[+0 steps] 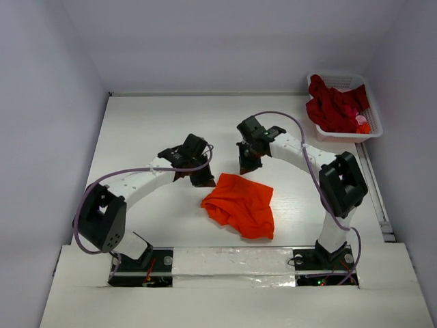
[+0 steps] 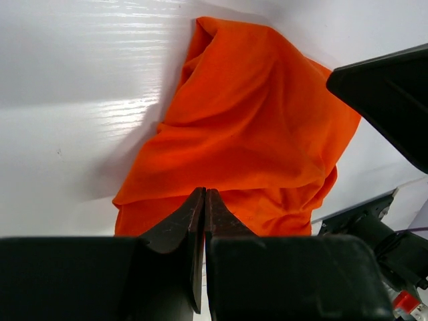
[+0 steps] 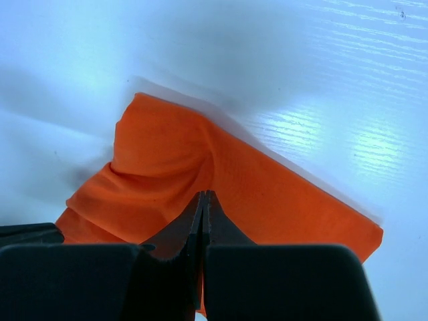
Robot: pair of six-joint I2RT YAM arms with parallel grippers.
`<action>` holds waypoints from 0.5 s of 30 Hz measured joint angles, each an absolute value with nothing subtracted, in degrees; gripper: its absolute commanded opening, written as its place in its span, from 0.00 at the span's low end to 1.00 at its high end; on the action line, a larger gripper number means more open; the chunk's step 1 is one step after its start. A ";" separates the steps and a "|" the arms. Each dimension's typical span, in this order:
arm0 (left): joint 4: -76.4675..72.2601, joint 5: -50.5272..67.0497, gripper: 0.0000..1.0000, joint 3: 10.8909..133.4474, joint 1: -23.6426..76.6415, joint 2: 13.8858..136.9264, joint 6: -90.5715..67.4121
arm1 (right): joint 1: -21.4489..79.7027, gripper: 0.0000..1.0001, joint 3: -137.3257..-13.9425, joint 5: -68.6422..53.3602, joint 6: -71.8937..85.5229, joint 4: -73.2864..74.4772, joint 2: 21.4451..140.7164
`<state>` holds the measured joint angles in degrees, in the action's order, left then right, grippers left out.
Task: Fold and stack the t-shirts
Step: Smooth out wrinkles on the folded tshirt
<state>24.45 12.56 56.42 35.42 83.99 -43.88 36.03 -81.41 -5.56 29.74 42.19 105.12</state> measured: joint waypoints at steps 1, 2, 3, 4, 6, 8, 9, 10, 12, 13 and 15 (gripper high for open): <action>24.75 12.38 0.00 56.75 35.64 83.99 -43.72 | 36.03 0.00 -81.41 -5.63 29.74 42.19 105.19; 24.99 12.36 0.00 57.10 35.79 83.99 -43.64 | 36.03 0.00 -81.41 -5.69 29.71 42.17 105.25; 25.15 12.25 0.00 57.39 35.99 83.99 -43.53 | 36.03 0.00 -81.38 -5.82 29.67 42.15 105.32; 25.17 12.19 0.00 57.65 36.18 83.99 -43.42 | 36.03 0.00 -81.38 -5.93 29.58 42.06 105.38; 25.17 12.12 0.00 57.80 36.42 83.99 -43.29 | 36.03 0.00 -81.19 -6.33 29.56 41.87 105.56; 25.34 11.99 0.00 57.80 36.82 83.99 -43.29 | 36.03 0.00 -80.58 -6.94 29.61 41.54 105.56; 25.50 11.92 0.00 57.80 37.06 83.99 -43.31 | 36.03 0.00 -80.18 -7.38 29.69 41.41 105.56; 25.58 11.88 0.00 57.80 37.26 83.99 -43.29 | 36.03 0.00 -79.66 -7.88 29.80 41.12 105.56; 25.85 11.75 0.00 57.80 37.80 83.99 -43.31 | 36.03 0.00 -78.46 -8.82 29.89 40.71 105.56; 26.06 11.62 0.00 57.80 38.00 83.99 -43.29 | 36.03 0.00 -77.87 -9.15 29.95 40.45 105.56; 26.44 11.27 0.00 57.80 38.74 84.03 -43.22 | 36.03 0.00 -76.90 -9.74 30.04 40.18 105.56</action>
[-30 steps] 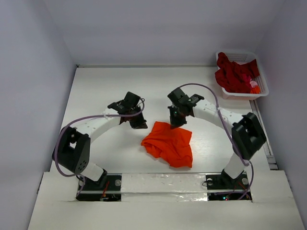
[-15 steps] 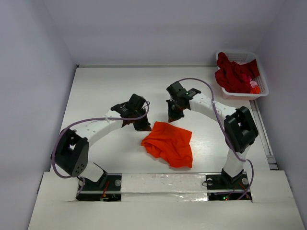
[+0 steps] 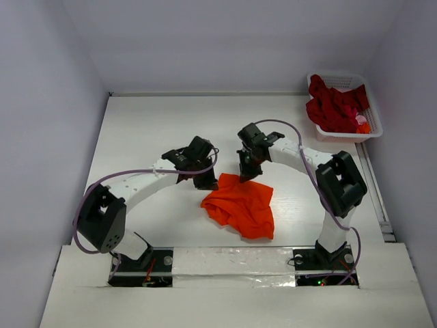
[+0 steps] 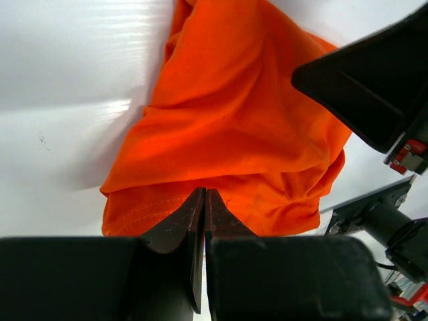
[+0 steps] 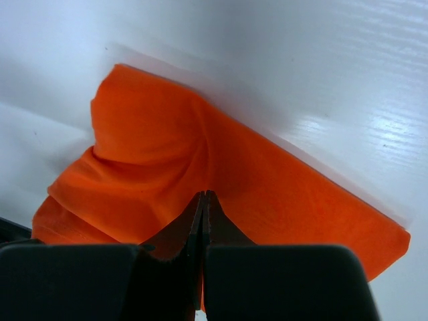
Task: Fold and stack the t-shirts
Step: Smooth out wrinkles on the folded tshirt
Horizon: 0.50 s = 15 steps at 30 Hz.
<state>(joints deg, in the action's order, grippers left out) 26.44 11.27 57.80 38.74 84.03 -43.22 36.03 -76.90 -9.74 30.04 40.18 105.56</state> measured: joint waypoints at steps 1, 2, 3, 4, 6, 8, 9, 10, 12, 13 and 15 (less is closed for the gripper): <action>26.57 11.09 0.00 57.78 39.05 84.03 -43.16 | 36.03 0.00 -76.40 -10.11 30.06 39.99 105.56; 26.63 11.03 0.00 57.78 39.51 84.03 -43.07 | 36.03 0.00 -75.96 -10.37 30.13 39.75 105.56; 26.65 10.85 0.00 57.78 39.83 84.03 -43.07 | 36.03 0.00 -75.50 -10.61 30.22 39.62 105.56; 26.61 10.81 0.00 57.78 40.23 84.03 -43.05 | 36.03 0.00 -75.05 -10.87 30.26 39.35 105.56; 26.57 10.66 0.00 57.76 40.77 84.05 -43.05 | 36.03 0.00 -74.30 -11.27 30.28 39.07 105.56; 26.48 10.59 0.00 57.76 41.45 84.25 -43.07 | 36.03 0.00 -73.80 -11.62 30.37 38.79 105.56; 26.39 10.46 0.00 57.76 41.71 84.49 -43.07 | 36.03 0.00 -73.63 -11.79 30.41 38.52 105.56; 26.41 10.26 0.00 57.76 42.04 84.77 -42.98 | 36.03 0.00 -73.49 -11.94 30.41 38.37 105.56; 26.41 9.93 0.00 57.76 42.85 85.73 -42.81 | 36.03 0.00 -73.23 -12.32 30.44 38.04 105.56; 26.44 9.76 0.00 57.76 43.33 86.41 -42.63 | 36.03 0.00 -73.19 -12.51 30.44 37.98 105.56; 26.46 9.34 0.00 57.65 44.53 87.70 -42.37 | 36.03 0.00 -73.08 -13.04 30.46 37.58 105.56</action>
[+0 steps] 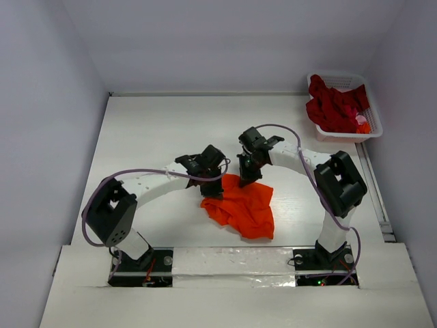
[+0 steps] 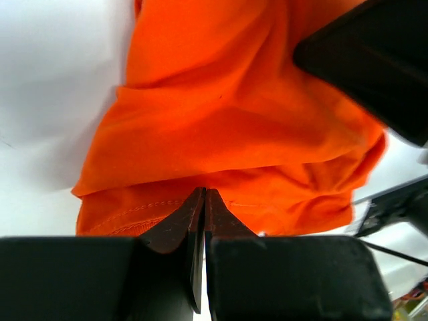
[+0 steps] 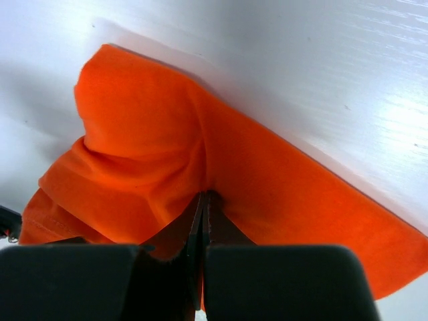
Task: Fold and stack the t-shirts
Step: Smooth out wrinkles on the folded tshirt
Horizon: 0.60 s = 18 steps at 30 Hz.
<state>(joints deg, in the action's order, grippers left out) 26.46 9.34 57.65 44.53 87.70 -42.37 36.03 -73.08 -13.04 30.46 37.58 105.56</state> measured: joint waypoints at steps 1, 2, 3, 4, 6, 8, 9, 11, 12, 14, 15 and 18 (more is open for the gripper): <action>26.41 9.23 0.00 57.43 45.01 88.20 -42.28 | 36.03 0.00 -73.01 -13.39 30.48 37.26 105.60; 26.37 9.13 0.00 56.95 45.43 88.64 -42.22 | 36.03 0.00 -73.01 -13.76 30.52 37.01 105.69; 26.50 8.97 0.00 56.45 45.71 88.90 -42.22 | 36.03 0.00 -73.01 -14.17 30.70 36.71 105.89; 26.48 8.86 0.00 55.79 45.98 89.14 -42.22 | 36.03 0.00 -73.01 -14.57 30.87 36.42 106.19; 26.52 8.36 0.00 54.65 46.17 89.41 -42.26 | 36.03 0.00 -73.01 -15.31 31.09 35.90 106.85; 26.52 7.75 0.00 53.78 46.17 89.62 -42.28 | 36.03 0.00 -73.01 -15.86 31.16 35.55 107.37; 26.46 7.33 0.00 53.34 46.17 89.80 -42.28 | 36.03 0.00 -73.01 -16.12 31.24 35.48 107.59; 26.30 6.55 0.00 52.34 46.57 90.19 -42.28 | 36.03 0.00 -73.01 -16.49 31.29 35.46 107.90; 26.24 6.26 0.00 51.72 46.74 90.32 -42.30 | 36.03 0.00 -73.01 -16.62 31.29 35.42 108.07; 25.85 5.78 0.00 50.52 47.48 90.39 -42.48 | 36.03 0.00 -73.01 -17.04 31.33 35.33 108.38; 25.45 5.67 0.00 50.13 47.88 90.30 -42.54 | 36.03 0.00 -73.01 -17.26 31.33 35.31 108.49; 24.34 5.28 0.00 49.12 48.51 89.45 -42.96 | 36.03 0.00 -73.01 -17.58 31.35 35.29 108.53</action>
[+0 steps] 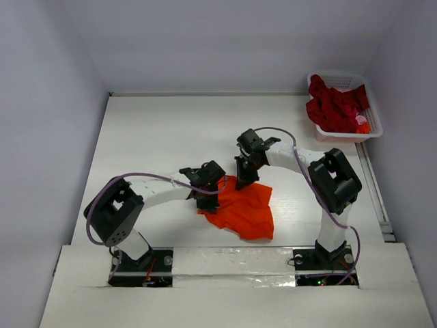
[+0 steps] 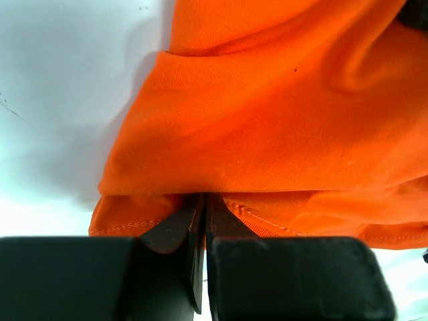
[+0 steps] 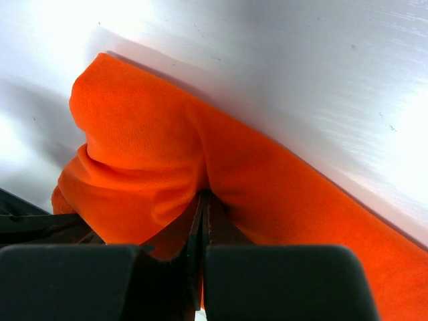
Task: Fold and stack the t-shirts
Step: Smooth out wrinkles on the folded tshirt
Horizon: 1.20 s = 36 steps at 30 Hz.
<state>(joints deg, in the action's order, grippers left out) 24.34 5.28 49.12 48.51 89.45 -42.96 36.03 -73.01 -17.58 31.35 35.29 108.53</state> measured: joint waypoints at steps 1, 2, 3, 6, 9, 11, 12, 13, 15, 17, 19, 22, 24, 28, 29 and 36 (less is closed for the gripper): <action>23.94 5.21 0.00 48.82 48.58 89.23 -43.16 | 36.03 0.00 -73.01 -17.65 31.38 35.29 108.57; 23.68 5.17 0.00 48.31 48.77 88.79 -43.40 | 36.03 0.00 -73.03 -17.72 31.42 35.29 108.64; 23.38 5.08 0.00 47.94 48.90 88.47 -43.59 | 36.03 0.00 -73.10 -17.85 31.53 35.29 108.84; 22.81 5.02 0.00 47.16 49.19 87.79 -44.05 | 36.03 0.00 -73.58 -18.37 31.88 35.24 110.02; 22.35 5.06 0.00 46.41 49.19 87.18 -44.60 | 35.66 0.00 -74.78 -19.86 32.45 35.27 111.59; 22.31 5.08 0.00 45.76 49.39 86.50 -45.06 | 35.20 0.00 -76.20 -21.10 32.84 35.27 113.25; 22.37 5.08 0.00 45.50 49.45 86.19 -45.21 | 35.00 0.00 -77.06 -21.98 33.01 35.24 114.28; 22.44 5.08 0.00 45.25 49.52 85.91 -45.41 | 34.57 0.00 -77.95 -23.20 33.26 35.38 115.31; 22.50 5.06 0.00 44.91 49.52 85.47 -45.76 | 33.98 0.00 -79.35 -24.88 33.45 35.55 116.71; 22.50 4.89 0.00 44.71 49.52 85.21 -46.00 | 33.61 0.00 -80.49 -25.96 33.50 35.81 117.73; 22.74 4.54 0.00 44.69 49.71 84.95 -46.15 | 33.08 0.00 -81.60 -26.92 33.47 36.14 118.69; 23.40 4.12 0.00 44.60 50.09 84.55 -46.24 | 32.03 0.00 -83.24 -27.62 33.52 36.95 119.90; 23.92 3.99 0.00 44.60 50.19 84.31 -46.37 | 31.11 0.00 -84.40 -27.38 33.47 37.10 120.53; 25.30 3.86 0.00 44.60 50.19 83.66 -46.39 | 29.17 0.00 -86.63 -25.41 33.39 37.06 121.78; 25.69 3.81 0.00 44.60 50.19 83.48 -46.39 | 28.62 0.00 -87.09 -25.04 33.36 37.08 122.02; 28.84 3.75 0.00 44.60 50.22 82.46 -46.37 | 25.50 0.00 -91.64 -22.26 32.47 37.52 124.07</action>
